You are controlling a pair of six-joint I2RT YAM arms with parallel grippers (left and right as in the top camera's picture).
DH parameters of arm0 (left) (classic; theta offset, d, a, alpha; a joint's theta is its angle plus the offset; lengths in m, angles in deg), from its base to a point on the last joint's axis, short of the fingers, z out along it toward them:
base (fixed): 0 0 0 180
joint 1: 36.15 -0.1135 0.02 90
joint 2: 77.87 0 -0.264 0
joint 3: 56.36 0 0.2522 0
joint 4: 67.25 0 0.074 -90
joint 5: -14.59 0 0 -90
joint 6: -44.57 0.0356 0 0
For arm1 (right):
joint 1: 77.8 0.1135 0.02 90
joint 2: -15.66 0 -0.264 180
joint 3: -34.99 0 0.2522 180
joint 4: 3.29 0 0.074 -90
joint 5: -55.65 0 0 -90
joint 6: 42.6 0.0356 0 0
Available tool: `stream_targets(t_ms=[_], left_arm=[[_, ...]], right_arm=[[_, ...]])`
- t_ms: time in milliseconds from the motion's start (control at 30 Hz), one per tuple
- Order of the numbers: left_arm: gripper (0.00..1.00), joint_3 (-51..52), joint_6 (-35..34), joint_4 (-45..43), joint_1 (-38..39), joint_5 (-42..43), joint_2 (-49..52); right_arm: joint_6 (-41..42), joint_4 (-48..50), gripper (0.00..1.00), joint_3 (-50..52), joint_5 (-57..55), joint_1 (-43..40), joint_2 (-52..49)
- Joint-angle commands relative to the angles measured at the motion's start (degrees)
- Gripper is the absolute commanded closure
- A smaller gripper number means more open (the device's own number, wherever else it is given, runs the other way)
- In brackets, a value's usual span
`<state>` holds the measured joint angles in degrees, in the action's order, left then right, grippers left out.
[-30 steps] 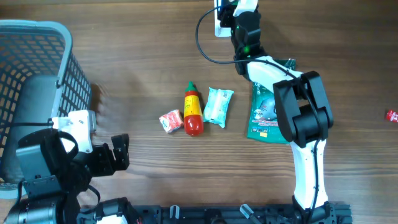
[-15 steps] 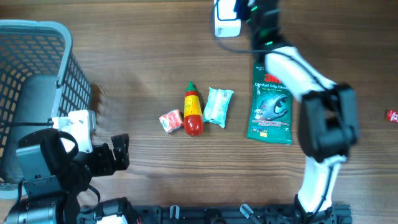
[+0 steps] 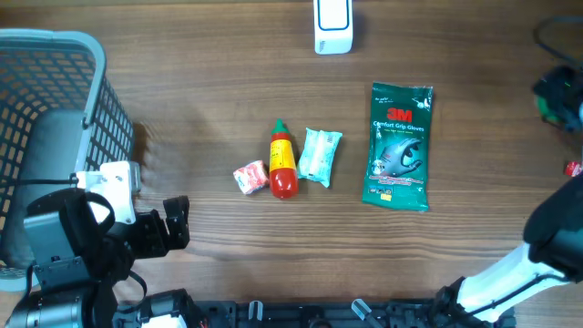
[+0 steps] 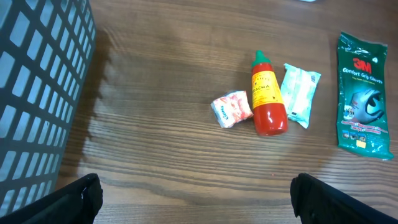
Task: Scan the item barcode
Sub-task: 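Carry the jar right with the right gripper and set it at the table edge, then reach the right gripper to the green 3M glove pack and grasp it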
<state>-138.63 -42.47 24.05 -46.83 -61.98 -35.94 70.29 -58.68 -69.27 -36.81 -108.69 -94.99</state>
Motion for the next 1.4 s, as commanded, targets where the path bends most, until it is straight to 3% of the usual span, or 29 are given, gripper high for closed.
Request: stream_targets(t_ms=[0,200,233,267,300,433,533,700,833,1000,1200,1367], left_arm=[[0.0,-0.11,1.31,-0.15,-0.33,0.9,-0.42],[0.0,-0.11,1.31,-0.15,-0.33,0.9,-0.42],[0.0,-0.11,1.31,-0.15,-0.33,0.9,-0.42],[0.0,-0.11,1.31,-0.15,-0.33,0.9,-0.42],[0.0,-0.11,1.31,-0.15,-0.33,0.9,-0.42],[0.0,-0.11,1.31,-0.15,-0.33,0.9,-0.42],[0.0,-0.11,1.31,-0.15,-0.33,0.9,-0.42],[0.0,-0.11,1.31,-0.15,-0.33,0.9,-0.42],[0.0,-0.11,1.31,-0.15,-0.33,0.9,-0.42],[0.0,-0.11,1.31,-0.15,-0.33,0.9,-0.42],[0.0,-0.11,1.31,-0.15,-0.33,0.9,-0.42],[0.0,-0.11,1.31,-0.15,-0.33,0.9,-0.42]], right_arm=[[-0.68,0.15,0.41,0.2,2.19,-6.08,-5.55],[-0.46,4.52,0.37,0.2,4.72,-11.56,-13.81],[-0.98,5.53,0.32,0.2,4.72,-11.91,-14.43],[-2.38,6.58,0.21,0.11,4.7,-12.0,-14.38],[-2.82,6.78,0.0,-0.76,4.76,-12.07,-14.14],[-2.67,2.29,0.0,-8.35,5.18,-12.07,-11.8],[2.47,-3.63,0.0,-14.86,6.69,-11.89,-7.76],[5.81,-13.29,0.0,-17.99,15.43,-9.68,5.09],[5.55,-20.7,0.0,-17.99,15.91,-0.15,13.03],[4.39,-27.8,0.0,-15.63,13.11,18.14,13.05],[2.16,-22.8,0.0,-1.4,-2.23,38.95,7.45],[2.12,-14.58,0.04,7.78,-7.19,43.6,1.6]])
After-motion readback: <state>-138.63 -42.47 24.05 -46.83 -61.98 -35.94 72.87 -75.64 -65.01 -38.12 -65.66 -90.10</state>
